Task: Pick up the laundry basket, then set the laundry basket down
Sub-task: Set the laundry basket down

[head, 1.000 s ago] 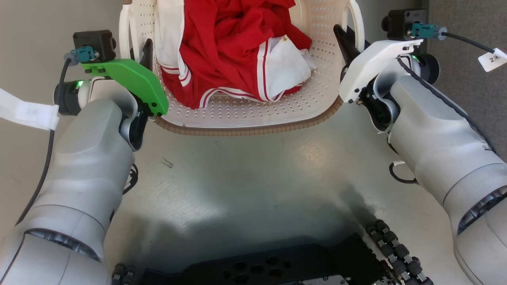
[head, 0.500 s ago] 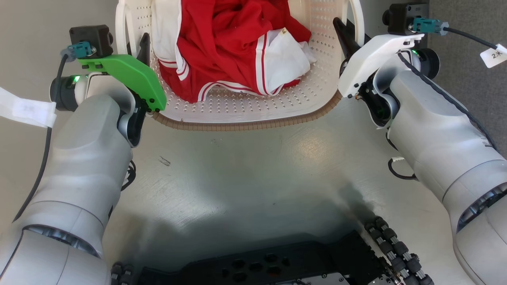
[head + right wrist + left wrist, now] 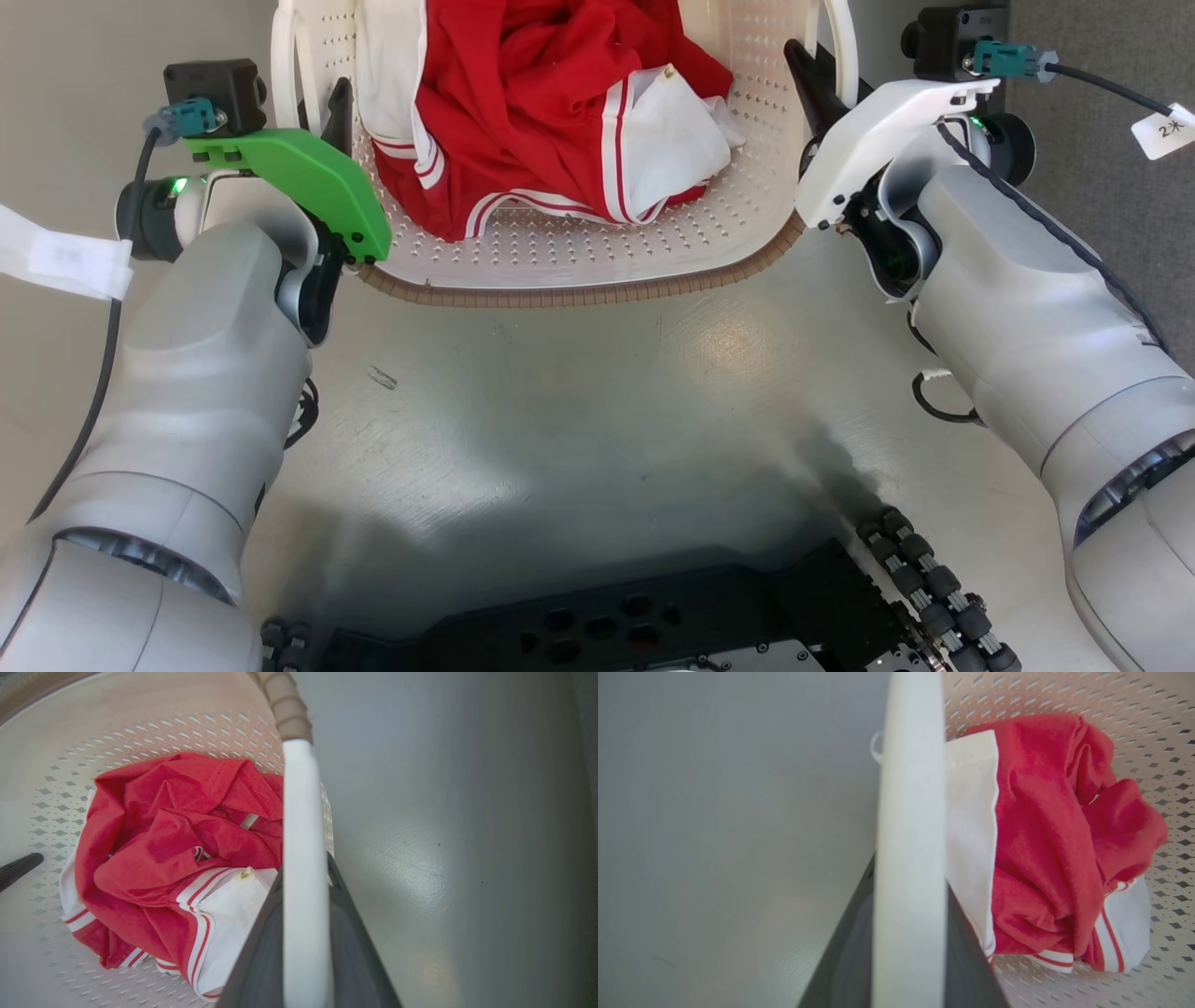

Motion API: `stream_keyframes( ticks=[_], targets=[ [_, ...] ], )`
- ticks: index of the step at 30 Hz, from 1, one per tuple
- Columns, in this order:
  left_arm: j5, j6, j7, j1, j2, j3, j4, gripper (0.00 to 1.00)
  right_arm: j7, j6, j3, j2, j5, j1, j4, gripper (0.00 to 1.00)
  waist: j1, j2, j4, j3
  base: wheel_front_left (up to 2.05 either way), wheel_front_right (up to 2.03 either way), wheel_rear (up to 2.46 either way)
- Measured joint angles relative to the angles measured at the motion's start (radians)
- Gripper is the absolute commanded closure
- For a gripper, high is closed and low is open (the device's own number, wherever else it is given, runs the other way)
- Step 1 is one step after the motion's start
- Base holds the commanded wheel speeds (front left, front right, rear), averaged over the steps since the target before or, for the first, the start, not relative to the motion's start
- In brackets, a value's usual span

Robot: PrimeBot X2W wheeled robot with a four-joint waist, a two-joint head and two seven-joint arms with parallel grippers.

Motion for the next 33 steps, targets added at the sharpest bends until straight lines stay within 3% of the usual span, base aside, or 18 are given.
stream_keyframes(
  ticks=[2,3,4,5,33],
  targets=[
    [0.0,0.0,0.0,-0.004,0.0,0.0,0.001,1.0,0.0,0.0,-0.003,0.0,0.0,-0.001,-0.001,1.0,0.0,0.0,0.0,0.002,0.0,0.0,0.0],
    [0.0,0.0,0.0,-0.007,0.0,-0.001,0.002,0.75,0.0,0.0,-0.005,0.0,-0.001,-0.001,-0.002,0.83,0.0,0.0,-0.001,0.003,0.0,0.0,0.0],
    [0.0,0.0,0.0,-0.009,0.0,-0.002,0.003,0.48,0.0,0.0,-0.007,0.0,-0.003,-0.002,-0.002,0.51,0.0,0.0,-0.001,0.003,0.0,0.0,0.0],
    [0.0,-0.001,0.0,-0.011,0.0,-0.004,0.006,0.01,0.0,0.002,-0.008,0.0,-0.007,-0.004,-0.002,0.0,0.0,0.0,-0.001,0.004,0.0,0.0,0.0],
    [0.0,-0.008,-0.006,0.011,-0.003,-0.014,0.03,0.0,-0.003,0.012,-0.066,0.013,-0.044,-0.005,0.015,0.0,0.0,0.0,-0.004,-0.068,0.0,0.0,0.0]
  ],
)
